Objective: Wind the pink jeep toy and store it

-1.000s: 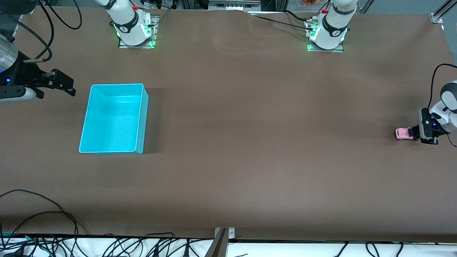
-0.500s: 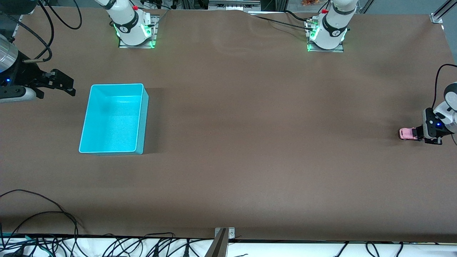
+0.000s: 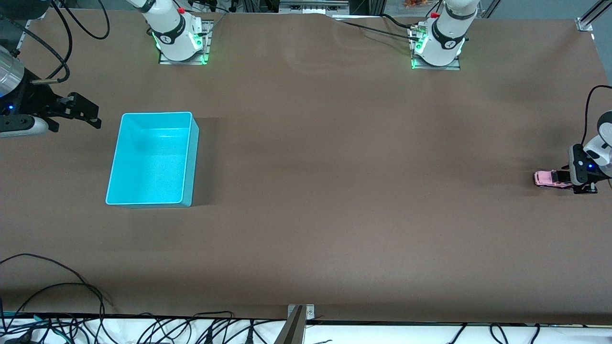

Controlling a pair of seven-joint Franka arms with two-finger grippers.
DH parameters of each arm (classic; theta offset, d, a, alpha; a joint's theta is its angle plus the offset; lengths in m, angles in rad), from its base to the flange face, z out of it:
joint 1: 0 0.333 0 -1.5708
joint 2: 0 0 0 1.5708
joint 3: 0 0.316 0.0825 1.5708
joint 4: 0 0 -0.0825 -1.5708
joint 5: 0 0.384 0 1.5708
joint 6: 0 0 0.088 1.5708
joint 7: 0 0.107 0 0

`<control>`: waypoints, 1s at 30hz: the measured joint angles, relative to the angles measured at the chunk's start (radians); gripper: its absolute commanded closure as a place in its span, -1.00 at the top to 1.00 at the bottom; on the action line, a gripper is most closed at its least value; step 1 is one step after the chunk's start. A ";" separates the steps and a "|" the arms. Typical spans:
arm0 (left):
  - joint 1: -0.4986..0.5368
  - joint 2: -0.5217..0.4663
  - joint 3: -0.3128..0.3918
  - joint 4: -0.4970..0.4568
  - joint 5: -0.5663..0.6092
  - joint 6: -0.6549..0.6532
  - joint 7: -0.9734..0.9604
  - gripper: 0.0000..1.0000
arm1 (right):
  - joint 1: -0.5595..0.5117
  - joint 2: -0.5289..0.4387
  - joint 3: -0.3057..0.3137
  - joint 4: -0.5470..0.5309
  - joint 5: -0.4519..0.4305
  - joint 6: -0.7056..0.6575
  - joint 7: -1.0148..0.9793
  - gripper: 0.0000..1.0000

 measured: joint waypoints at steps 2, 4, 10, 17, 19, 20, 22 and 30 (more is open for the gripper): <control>0.000 0.000 -0.001 0.013 0.000 -0.011 0.000 1.00 | 0.000 0.000 0.000 0.000 0.000 0.000 0.000 1.00; 0.000 0.000 -0.002 0.029 0.000 -0.030 0.000 1.00 | 0.000 0.000 0.000 0.000 0.000 0.000 0.000 1.00; -0.002 -0.002 -0.008 0.097 0.000 -0.120 0.000 1.00 | 0.000 0.000 0.000 0.000 0.000 0.000 0.000 1.00; -0.003 -0.002 -0.015 0.132 -0.025 -0.173 -0.008 1.00 | 0.000 0.000 0.000 0.000 0.000 0.000 0.000 1.00; -0.005 -0.002 -0.016 0.146 -0.043 -0.194 -0.017 1.00 | 0.000 0.000 0.000 0.000 0.000 0.000 0.000 1.00; -0.006 -0.002 -0.016 0.153 -0.052 -0.207 -0.026 1.00 | 0.000 0.000 0.000 0.000 0.000 0.000 0.000 1.00; -0.008 -0.002 -0.017 0.167 -0.064 -0.233 -0.046 1.00 | 0.000 0.000 0.000 0.000 0.000 0.000 0.000 1.00; -0.061 -0.003 -0.024 0.273 -0.078 -0.399 -0.160 1.00 | 0.000 0.000 0.000 0.000 0.000 0.000 0.000 1.00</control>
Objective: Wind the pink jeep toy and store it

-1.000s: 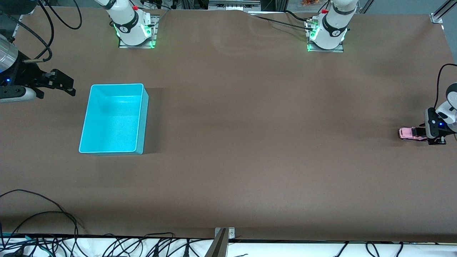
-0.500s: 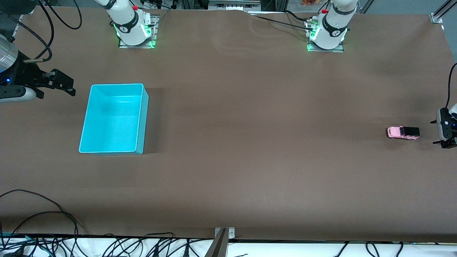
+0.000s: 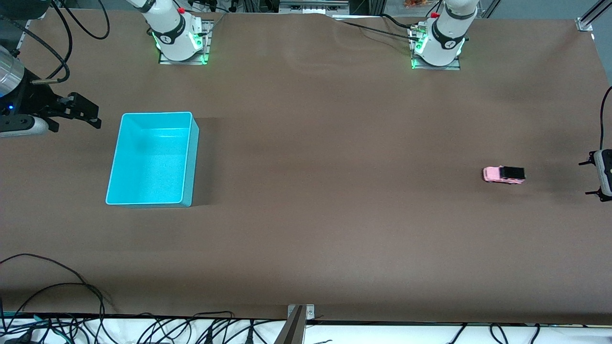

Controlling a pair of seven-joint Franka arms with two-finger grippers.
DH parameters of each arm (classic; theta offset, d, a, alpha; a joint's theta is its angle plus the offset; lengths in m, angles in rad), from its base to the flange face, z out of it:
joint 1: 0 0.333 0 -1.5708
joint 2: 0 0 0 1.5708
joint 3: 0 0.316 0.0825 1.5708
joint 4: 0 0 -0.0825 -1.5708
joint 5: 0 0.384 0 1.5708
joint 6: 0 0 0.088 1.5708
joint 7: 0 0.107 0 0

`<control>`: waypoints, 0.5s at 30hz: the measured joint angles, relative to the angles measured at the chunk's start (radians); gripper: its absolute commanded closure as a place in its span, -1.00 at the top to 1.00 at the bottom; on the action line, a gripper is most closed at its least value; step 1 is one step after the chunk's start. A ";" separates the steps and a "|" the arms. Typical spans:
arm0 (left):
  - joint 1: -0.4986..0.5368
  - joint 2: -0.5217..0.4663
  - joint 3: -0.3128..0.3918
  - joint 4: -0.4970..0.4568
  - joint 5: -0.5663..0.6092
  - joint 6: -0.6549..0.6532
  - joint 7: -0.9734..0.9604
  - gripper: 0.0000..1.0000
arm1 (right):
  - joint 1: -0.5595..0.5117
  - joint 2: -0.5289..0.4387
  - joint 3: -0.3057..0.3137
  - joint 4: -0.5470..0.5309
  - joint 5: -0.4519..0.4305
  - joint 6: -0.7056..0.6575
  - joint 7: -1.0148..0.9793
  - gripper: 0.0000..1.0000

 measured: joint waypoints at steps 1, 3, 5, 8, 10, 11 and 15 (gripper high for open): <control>-0.010 0.000 -0.001 0.014 0.000 -0.020 -0.016 1.00 | 0.000 0.000 0.000 0.000 0.000 0.000 0.000 1.00; -0.031 -0.001 -0.003 0.042 0.000 -0.059 -0.050 1.00 | 0.000 0.000 0.000 0.000 0.000 0.000 0.000 1.00; -0.052 -0.001 -0.004 0.067 -0.001 -0.097 -0.088 1.00 | 0.000 0.000 0.000 0.000 0.000 0.000 0.000 1.00; -0.079 -0.003 -0.005 0.101 -0.017 -0.156 -0.149 1.00 | 0.000 0.000 0.000 0.000 0.000 0.000 0.000 1.00; -0.093 -0.008 -0.006 0.119 -0.033 -0.189 -0.182 1.00 | 0.000 0.000 0.000 0.000 0.000 0.000 0.000 1.00; -0.102 -0.013 -0.006 0.129 -0.043 -0.208 -0.206 1.00 | 0.000 0.000 0.000 0.000 0.000 0.000 0.000 1.00; -0.129 -0.039 -0.009 0.144 -0.072 -0.246 -0.291 1.00 | 0.000 0.000 0.000 0.000 0.000 0.000 0.000 1.00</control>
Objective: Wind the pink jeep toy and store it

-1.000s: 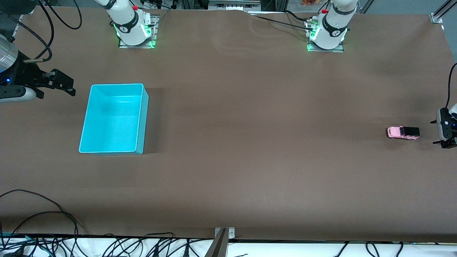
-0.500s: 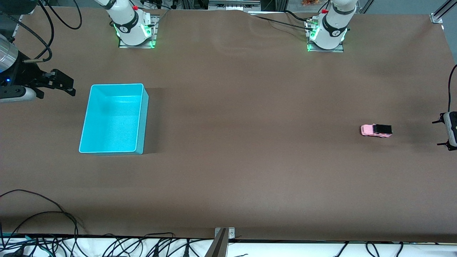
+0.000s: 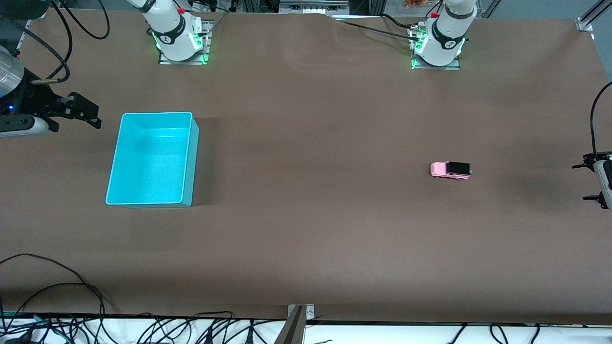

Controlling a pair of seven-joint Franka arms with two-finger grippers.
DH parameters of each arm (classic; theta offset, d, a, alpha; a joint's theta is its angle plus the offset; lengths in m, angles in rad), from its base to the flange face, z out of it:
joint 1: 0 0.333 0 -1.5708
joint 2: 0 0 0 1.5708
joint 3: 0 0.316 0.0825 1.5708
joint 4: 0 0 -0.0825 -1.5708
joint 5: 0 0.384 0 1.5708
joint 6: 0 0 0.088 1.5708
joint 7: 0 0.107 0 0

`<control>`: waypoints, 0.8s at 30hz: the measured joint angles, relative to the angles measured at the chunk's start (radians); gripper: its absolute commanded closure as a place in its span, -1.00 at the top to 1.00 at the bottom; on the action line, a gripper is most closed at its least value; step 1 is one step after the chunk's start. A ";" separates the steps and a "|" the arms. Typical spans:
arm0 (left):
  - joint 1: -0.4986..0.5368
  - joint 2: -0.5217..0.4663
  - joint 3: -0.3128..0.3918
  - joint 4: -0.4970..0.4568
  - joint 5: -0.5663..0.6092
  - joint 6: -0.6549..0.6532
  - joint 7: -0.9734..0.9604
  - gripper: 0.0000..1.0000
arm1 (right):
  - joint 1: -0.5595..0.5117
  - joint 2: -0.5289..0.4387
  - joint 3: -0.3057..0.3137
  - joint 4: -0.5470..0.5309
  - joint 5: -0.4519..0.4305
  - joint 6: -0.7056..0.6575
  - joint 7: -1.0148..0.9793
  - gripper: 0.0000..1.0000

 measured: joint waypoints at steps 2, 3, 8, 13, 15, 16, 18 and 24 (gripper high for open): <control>-0.021 -0.018 -0.002 0.002 -0.012 -0.021 -0.055 1.00 | 0.000 0.000 0.000 0.000 0.000 0.000 0.000 1.00; -0.030 -0.025 -0.003 0.002 -0.015 -0.030 -0.077 1.00 | 0.000 0.000 0.000 0.000 0.000 0.000 0.000 1.00; -0.084 -0.066 -0.010 0.003 -0.018 -0.081 -0.205 1.00 | 0.000 0.000 0.000 0.000 0.000 0.000 0.000 1.00; -0.113 -0.106 -0.025 0.003 -0.018 -0.146 -0.318 1.00 | 0.000 0.000 0.000 0.000 0.000 0.000 0.000 1.00; -0.114 -0.118 -0.036 0.003 -0.018 -0.166 -0.354 1.00 | 0.000 0.000 0.000 0.000 0.000 0.000 0.000 1.00; -0.114 -0.124 -0.042 0.003 -0.018 -0.178 -0.375 1.00 | 0.000 0.000 0.000 0.000 0.000 0.000 0.000 1.00; -0.114 -0.131 -0.049 0.003 -0.018 -0.187 -0.400 1.00 | 0.000 0.000 0.000 0.000 0.000 0.000 0.000 1.00; -0.123 -0.159 -0.058 0.003 -0.018 -0.196 -0.470 1.00 | 0.000 0.000 0.000 0.000 0.000 0.000 0.000 1.00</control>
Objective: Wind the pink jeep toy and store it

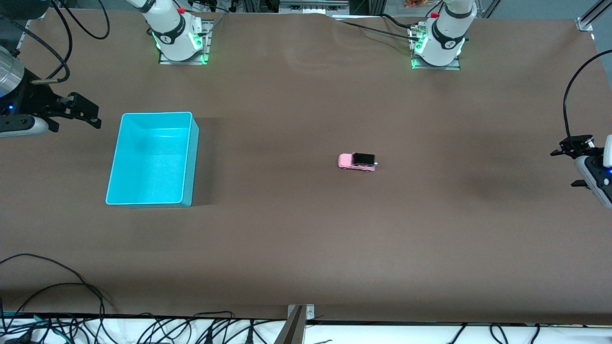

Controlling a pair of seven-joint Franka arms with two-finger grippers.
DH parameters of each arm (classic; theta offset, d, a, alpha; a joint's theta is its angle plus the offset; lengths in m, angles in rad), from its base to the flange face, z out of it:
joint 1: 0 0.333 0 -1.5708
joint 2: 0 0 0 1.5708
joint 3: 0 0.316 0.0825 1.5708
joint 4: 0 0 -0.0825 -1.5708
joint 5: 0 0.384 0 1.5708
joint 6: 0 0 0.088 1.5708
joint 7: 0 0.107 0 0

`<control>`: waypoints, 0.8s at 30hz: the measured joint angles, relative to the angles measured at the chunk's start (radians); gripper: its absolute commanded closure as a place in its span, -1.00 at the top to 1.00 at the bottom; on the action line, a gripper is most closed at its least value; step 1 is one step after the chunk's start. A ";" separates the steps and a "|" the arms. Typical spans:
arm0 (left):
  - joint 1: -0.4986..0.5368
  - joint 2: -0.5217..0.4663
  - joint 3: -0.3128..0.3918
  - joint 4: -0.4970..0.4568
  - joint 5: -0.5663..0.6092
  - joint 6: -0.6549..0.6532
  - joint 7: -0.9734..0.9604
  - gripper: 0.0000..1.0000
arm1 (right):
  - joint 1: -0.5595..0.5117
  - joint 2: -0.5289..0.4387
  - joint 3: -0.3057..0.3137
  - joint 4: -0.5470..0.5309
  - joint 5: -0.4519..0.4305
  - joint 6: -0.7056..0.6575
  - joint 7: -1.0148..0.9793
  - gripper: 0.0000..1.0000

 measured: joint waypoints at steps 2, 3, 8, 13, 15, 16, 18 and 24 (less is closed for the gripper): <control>-0.008 -0.013 0.000 -0.001 0.000 -0.002 -0.036 1.00 | 0.000 0.000 0.000 0.000 0.000 0.000 0.000 1.00; -0.012 -0.019 0.000 -0.001 0.000 -0.003 -0.053 1.00 | 0.000 0.000 0.000 0.000 0.000 0.000 0.000 1.00; -0.037 -0.062 0.001 -0.010 -0.038 -0.016 -0.160 1.00 | 0.000 0.000 0.000 0.000 0.000 0.000 0.000 1.00; -0.115 -0.127 0.047 -0.053 -0.053 -0.022 -0.289 1.00 | 0.000 0.000 0.000 0.000 0.000 0.000 0.000 1.00; -0.154 -0.153 0.076 -0.072 -0.058 -0.022 -0.322 1.00 | 0.000 0.000 0.000 0.000 0.000 0.000 0.000 1.00; -0.174 -0.166 0.091 -0.082 -0.065 -0.022 -0.334 1.00 | 0.000 0.000 0.000 0.000 0.000 0.000 0.000 1.00; -0.223 -0.198 0.128 -0.108 -0.089 -0.022 -0.360 1.00 | 0.000 0.000 0.000 0.000 0.000 0.000 0.000 1.00; -0.373 -0.287 0.242 -0.186 -0.158 -0.020 -0.492 1.00 | 0.000 0.000 0.000 0.000 0.000 0.000 0.000 1.00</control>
